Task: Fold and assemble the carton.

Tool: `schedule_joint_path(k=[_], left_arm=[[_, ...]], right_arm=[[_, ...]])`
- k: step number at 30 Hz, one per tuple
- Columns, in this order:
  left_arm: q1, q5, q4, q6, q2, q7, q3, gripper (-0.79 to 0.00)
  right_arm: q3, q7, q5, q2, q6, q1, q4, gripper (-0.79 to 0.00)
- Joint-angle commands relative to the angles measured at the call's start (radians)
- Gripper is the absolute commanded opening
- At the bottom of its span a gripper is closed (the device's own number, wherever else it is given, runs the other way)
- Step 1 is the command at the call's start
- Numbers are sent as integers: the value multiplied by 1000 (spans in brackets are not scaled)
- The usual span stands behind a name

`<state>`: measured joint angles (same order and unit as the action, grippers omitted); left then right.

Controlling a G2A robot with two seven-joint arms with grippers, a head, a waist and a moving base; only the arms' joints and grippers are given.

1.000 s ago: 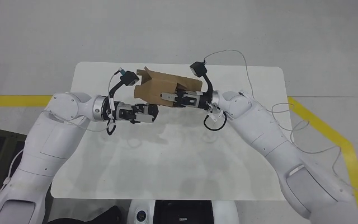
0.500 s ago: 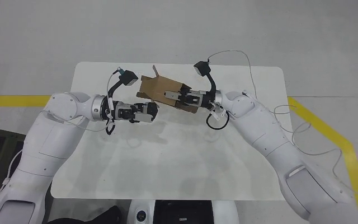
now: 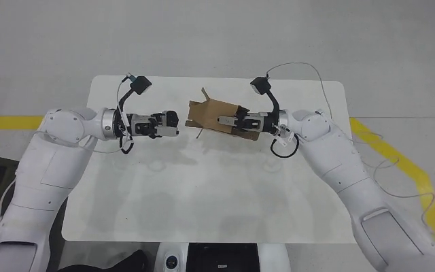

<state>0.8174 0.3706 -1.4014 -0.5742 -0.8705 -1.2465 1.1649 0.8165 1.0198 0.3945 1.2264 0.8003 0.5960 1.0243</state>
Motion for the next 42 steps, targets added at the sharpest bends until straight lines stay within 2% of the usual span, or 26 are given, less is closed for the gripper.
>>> schedule_joint_path(k=[1,10,17,28,42], left_arm=[[-1,-70,14,-28,1,29,-4,0],[-17,-297,65,-83,-7,143,-42,0],[-23,-360,56,-85,-18,190,-85,0],[-30,-357,27,-77,-25,194,-117,0],[-24,-327,-6,-79,-21,173,-116,0]], right_arm=[[18,17,-2,-17,-17,17,36,-785],[72,77,34,-90,-77,107,218,-785],[64,70,67,-117,-70,128,275,-785],[-28,25,103,-112,-25,90,241,-785],[-123,-10,123,-99,10,39,215,-785]])
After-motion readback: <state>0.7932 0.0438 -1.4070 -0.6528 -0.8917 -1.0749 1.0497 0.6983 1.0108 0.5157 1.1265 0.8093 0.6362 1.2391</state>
